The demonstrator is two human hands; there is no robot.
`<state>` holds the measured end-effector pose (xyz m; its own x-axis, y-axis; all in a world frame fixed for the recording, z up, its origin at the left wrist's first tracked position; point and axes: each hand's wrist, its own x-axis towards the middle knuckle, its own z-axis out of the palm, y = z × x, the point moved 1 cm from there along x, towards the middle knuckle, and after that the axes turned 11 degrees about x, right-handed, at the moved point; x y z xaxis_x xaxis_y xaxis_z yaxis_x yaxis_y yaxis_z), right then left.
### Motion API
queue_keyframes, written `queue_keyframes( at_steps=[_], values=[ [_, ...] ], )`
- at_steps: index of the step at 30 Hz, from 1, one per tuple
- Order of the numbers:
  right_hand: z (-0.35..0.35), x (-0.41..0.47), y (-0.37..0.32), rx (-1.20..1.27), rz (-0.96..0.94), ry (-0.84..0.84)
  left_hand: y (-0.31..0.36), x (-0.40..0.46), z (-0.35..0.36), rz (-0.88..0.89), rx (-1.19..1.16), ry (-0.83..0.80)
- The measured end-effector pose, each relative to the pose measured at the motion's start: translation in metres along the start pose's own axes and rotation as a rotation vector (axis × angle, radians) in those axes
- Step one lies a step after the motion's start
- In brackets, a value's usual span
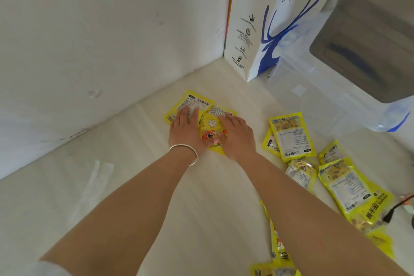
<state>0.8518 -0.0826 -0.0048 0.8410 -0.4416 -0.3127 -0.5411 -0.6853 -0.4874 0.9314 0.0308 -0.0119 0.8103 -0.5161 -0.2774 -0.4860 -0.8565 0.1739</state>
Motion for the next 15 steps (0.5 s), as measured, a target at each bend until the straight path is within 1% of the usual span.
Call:
queue_keyframes(
  at_steps=[5, 10, 12, 15],
  values=[
    [0.005, -0.034, 0.013, 0.008, 0.025, 0.024, 0.008, -0.023, 0.007, 0.065, -0.010, -0.036],
    [0.007, -0.083, 0.029, -0.001, 0.042, 0.080, 0.024, -0.058, 0.017, 0.147, 0.064, -0.047],
    [0.004, -0.097, 0.036, -0.029, 0.043, 0.075, 0.031, -0.072, 0.021, 0.165, 0.095, -0.049],
    [-0.007, -0.102, 0.046, -0.042, 0.060, 0.030, 0.040, -0.083, 0.022, 0.147, 0.110, -0.065]
  ],
)
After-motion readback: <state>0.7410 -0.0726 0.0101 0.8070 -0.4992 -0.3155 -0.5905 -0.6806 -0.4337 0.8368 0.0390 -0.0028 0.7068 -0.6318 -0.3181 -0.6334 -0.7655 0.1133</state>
